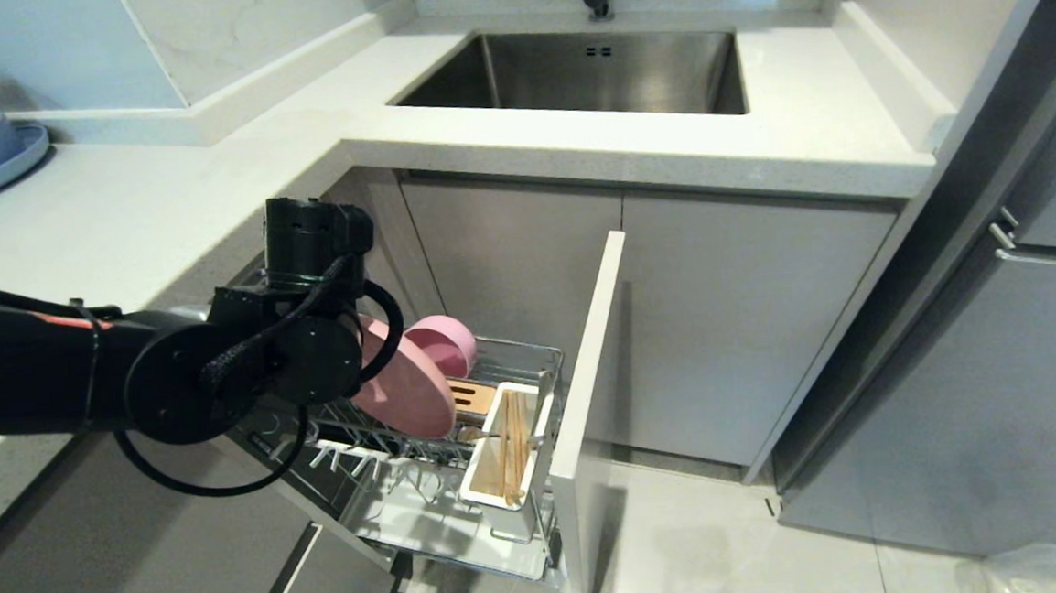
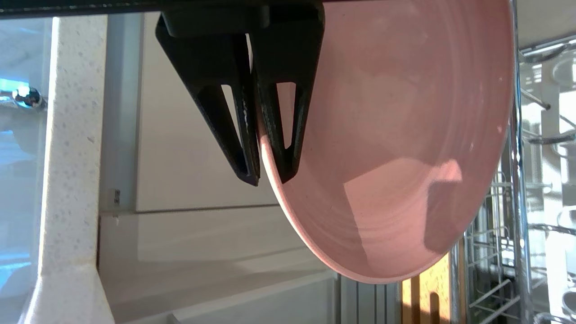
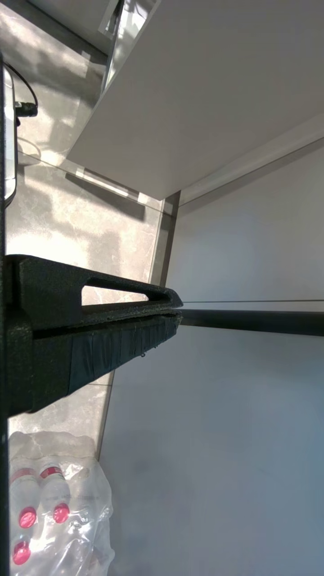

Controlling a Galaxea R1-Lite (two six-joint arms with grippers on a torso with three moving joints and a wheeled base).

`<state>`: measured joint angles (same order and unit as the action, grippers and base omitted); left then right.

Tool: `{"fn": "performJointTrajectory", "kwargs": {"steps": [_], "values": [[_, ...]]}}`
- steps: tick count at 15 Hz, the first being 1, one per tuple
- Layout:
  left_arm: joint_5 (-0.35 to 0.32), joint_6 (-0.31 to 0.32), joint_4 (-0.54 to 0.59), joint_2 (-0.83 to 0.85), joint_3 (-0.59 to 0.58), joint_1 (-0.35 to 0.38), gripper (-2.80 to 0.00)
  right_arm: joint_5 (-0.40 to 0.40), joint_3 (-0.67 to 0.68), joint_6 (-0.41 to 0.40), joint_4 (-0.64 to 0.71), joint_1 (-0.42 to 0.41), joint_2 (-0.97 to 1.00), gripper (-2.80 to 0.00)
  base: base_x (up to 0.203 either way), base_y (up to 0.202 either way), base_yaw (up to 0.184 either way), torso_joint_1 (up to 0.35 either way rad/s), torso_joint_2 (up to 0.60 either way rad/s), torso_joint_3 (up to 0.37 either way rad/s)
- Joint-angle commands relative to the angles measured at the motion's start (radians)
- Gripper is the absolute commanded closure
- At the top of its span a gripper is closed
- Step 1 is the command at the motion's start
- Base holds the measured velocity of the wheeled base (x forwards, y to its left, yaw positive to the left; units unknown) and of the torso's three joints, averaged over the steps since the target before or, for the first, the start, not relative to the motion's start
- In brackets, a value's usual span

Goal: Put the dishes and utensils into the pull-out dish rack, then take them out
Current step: Pick up the plate and place it in the cupboard

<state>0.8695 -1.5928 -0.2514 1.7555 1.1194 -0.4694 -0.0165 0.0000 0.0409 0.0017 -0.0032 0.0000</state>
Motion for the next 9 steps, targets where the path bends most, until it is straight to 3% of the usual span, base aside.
{"fn": "performJointTrajectory", "kwargs": {"steps": [1,9], "values": [[0.004,-0.01,-0.005,0.006,-0.004,0.001,0.0,0.0,0.002,0.0,0.0,0.0,0.0,0.0,0.0,0.0,0.0,0.0,0.0,0.0],[0.003,-0.032,-0.021,0.015,-0.018,0.001,0.0,0.0,0.002,0.0,0.0,0.0,0.0,0.0,0.0,0.0,0.0,0.0,0.0,0.0]]}}
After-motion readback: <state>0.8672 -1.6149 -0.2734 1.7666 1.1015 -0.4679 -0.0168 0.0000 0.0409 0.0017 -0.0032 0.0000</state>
